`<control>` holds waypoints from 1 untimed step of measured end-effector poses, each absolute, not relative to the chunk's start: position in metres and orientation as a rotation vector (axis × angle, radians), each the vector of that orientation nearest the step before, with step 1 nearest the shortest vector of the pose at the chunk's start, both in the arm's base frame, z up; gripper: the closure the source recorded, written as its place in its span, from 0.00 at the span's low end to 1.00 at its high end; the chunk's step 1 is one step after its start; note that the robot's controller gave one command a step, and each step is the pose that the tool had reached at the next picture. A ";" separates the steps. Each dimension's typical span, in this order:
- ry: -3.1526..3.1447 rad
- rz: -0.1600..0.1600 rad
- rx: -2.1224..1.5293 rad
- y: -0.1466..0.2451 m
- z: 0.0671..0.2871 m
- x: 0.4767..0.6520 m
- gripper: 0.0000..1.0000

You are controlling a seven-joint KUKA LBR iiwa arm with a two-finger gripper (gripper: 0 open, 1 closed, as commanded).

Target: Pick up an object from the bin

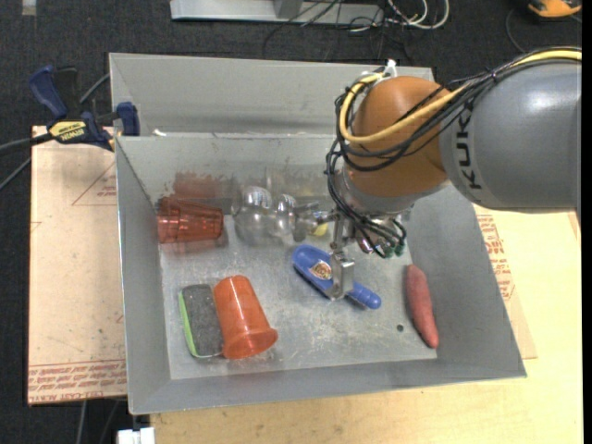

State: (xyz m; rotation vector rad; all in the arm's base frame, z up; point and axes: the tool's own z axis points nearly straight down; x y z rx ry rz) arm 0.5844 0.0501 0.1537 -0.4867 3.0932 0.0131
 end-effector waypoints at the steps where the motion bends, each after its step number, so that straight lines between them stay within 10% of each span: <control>1: 3.125 0.015 -0.295 0.032 0.118 0.596 0.00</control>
Offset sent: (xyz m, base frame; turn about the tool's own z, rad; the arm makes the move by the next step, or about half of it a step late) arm 0.0688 -0.0253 -0.0528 -0.1718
